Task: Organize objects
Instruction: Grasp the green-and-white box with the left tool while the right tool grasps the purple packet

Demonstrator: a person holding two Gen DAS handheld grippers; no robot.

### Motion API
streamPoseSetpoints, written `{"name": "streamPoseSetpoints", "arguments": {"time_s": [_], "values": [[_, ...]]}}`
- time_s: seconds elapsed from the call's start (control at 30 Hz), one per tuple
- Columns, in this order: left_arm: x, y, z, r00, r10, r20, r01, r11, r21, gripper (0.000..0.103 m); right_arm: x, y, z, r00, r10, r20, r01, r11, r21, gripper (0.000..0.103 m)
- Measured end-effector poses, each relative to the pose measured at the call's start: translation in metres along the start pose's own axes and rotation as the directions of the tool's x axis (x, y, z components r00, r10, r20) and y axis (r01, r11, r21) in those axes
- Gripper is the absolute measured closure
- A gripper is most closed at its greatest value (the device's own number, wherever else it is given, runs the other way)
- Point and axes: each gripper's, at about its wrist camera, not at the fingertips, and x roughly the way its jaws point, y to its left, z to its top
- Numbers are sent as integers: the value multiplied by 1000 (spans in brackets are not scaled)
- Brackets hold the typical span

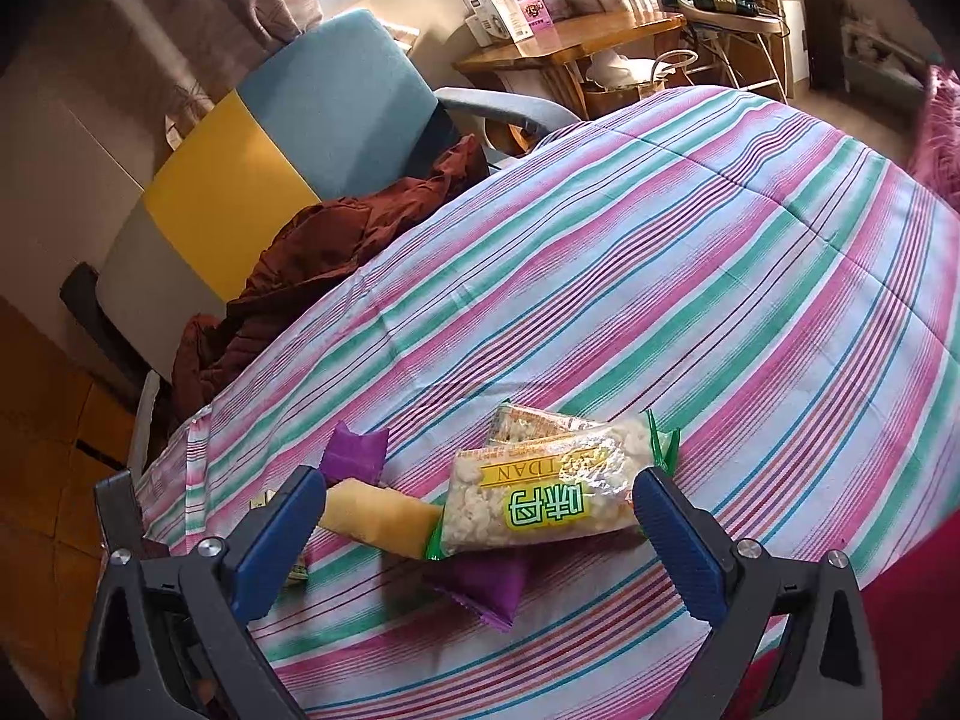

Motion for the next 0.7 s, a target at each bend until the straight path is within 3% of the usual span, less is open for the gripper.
{"name": "streamPoseSetpoints", "arguments": {"time_s": [0.1,0.27,0.43,0.53,0.7], "values": [[-10,4,-15,1000,-3,5,3,1000,-6,70,1,3,-1,1000,-2,-6,2,1000,-16,0],[-30,1,-55,998,25,61,-29,997,78,72,0,15,-5,1000,-3,-2,3,997,-82,0],[-44,13,-77,997,-13,74,8,998,66,72,6,39,-14,1000,-7,-29,1,979,-203,0],[-45,17,-80,996,-39,81,34,998,58,72,14,64,-18,998,-8,-67,-15,945,-328,0],[-44,22,-80,994,-69,79,66,997,30,72,38,112,-10,992,-88,-96,14,807,-591,1]]}}
